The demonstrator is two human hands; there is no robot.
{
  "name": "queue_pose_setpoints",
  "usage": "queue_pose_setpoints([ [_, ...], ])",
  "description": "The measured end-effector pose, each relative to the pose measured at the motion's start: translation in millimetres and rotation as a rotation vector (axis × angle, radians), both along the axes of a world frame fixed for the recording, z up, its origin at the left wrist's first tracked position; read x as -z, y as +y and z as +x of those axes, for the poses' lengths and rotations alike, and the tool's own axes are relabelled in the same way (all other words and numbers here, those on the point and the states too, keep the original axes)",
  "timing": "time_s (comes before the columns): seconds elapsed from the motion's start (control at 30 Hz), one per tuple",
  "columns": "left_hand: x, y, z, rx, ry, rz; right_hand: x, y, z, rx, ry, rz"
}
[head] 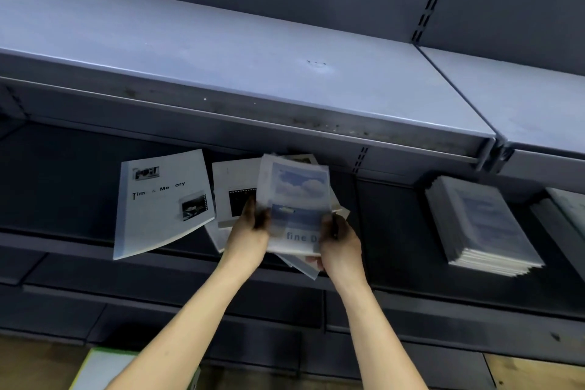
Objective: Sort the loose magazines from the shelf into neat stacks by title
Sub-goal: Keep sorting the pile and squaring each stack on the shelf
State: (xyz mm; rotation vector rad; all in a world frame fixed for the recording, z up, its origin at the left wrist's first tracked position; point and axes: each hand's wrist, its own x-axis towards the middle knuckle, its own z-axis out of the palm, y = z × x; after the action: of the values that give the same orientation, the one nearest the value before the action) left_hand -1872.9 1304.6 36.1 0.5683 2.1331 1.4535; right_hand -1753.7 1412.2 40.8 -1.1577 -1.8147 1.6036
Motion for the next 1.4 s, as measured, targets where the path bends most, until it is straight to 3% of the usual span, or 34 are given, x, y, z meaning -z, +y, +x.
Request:
queue_pose_setpoints([
  [0.17,-1.4,-1.8,6.7,0.053,-0.041,0.069,-0.5,-3.0,6.1,0.075,-0.015,-0.038],
  [0.3,1.1,-1.1,11.8,0.080,-0.035,0.131,1.9,-6.1,12.3,0.126,-0.087,0.046],
  [0.7,15.3,25.4,39.3,0.183,-0.015,0.114,5.7,-25.9,64.1,0.297,-0.034,0.109],
  [1.4,-6.5,114.3,215.6,0.211,0.041,0.101,2.3,55.5,237.7,0.388,-0.019,0.149],
])
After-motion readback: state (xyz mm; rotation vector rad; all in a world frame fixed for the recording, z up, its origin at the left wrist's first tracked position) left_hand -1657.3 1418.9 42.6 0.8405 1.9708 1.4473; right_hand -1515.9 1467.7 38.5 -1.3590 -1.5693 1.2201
